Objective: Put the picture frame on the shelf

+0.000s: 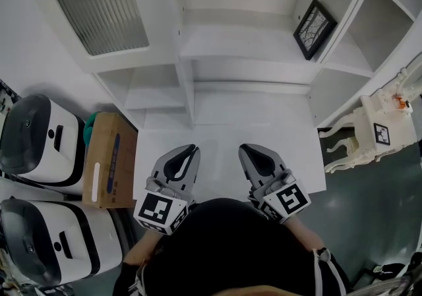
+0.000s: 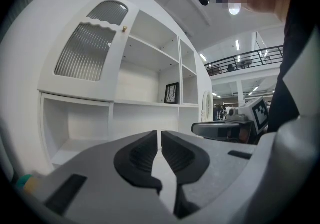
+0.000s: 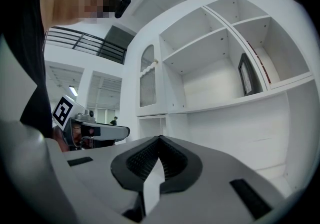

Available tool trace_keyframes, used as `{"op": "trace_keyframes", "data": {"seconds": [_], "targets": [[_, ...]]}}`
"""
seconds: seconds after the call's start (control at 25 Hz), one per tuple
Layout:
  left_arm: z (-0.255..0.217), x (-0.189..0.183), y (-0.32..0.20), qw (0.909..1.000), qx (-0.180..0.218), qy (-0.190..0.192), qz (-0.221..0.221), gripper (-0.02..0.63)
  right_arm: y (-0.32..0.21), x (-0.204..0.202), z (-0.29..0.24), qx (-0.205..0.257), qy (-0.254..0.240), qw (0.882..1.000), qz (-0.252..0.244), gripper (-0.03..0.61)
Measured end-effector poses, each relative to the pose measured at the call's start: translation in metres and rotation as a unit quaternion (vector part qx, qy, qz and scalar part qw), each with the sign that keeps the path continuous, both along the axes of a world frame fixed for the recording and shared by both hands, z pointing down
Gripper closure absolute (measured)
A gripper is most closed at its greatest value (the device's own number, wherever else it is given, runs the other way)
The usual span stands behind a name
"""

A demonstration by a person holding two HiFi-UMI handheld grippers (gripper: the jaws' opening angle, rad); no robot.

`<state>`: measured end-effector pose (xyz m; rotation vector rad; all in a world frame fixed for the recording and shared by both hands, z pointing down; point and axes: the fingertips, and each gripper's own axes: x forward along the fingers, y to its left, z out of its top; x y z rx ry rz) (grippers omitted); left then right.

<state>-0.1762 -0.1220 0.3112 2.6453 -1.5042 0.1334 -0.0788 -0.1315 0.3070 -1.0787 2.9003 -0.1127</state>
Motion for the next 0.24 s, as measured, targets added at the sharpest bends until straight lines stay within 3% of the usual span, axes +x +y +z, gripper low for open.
{"op": "trace_keyframes", "data": {"seconds": [0.24], "targets": [[-0.0011, 0.0007, -0.0053, 1.0, 0.004, -0.002, 0.002, 0.583, -0.0063, 0.002, 0.0013, -0.003, -0.002, 1.0, 0.003, 0.56]]}}
